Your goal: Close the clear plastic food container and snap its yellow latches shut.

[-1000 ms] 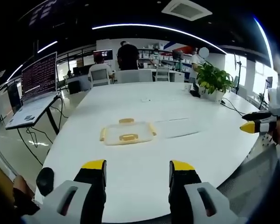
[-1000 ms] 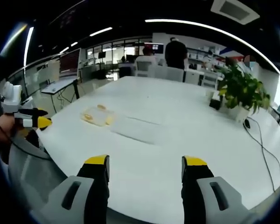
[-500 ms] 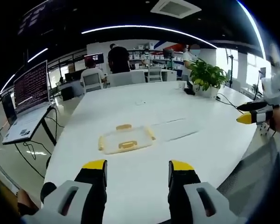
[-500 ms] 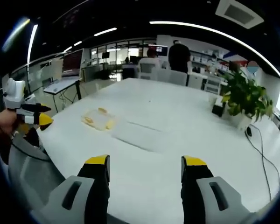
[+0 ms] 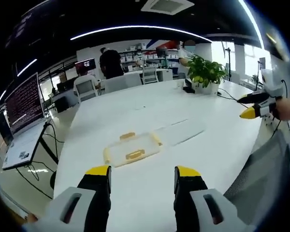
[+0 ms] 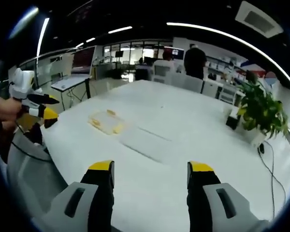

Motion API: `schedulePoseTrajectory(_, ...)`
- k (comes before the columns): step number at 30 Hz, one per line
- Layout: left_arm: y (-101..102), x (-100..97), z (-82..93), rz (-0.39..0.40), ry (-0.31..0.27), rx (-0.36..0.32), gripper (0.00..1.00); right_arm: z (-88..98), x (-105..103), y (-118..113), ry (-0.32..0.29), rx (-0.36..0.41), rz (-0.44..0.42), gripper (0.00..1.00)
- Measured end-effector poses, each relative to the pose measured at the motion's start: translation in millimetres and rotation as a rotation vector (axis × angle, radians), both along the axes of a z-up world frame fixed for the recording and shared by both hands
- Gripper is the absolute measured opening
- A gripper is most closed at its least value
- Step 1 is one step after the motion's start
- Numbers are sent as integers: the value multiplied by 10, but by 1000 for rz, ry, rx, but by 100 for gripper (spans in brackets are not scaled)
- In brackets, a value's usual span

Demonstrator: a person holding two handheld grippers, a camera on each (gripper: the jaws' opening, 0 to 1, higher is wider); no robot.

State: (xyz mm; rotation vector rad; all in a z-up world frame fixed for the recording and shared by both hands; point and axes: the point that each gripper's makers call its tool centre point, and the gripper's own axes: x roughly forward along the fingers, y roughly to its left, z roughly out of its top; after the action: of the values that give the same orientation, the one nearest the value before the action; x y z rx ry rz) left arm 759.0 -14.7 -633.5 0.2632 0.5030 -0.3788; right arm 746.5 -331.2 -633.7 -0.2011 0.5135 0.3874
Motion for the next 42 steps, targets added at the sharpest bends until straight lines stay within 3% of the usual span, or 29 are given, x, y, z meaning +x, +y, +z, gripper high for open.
schedulePoseTrajectory(21,59,210,18,-154,13,89,46,56,324,418,-3,-88,223,56)
schedulePoseTrajectory(42,158,366,1,-315,40,215,46,-68,595,915,43,-159,490,53)
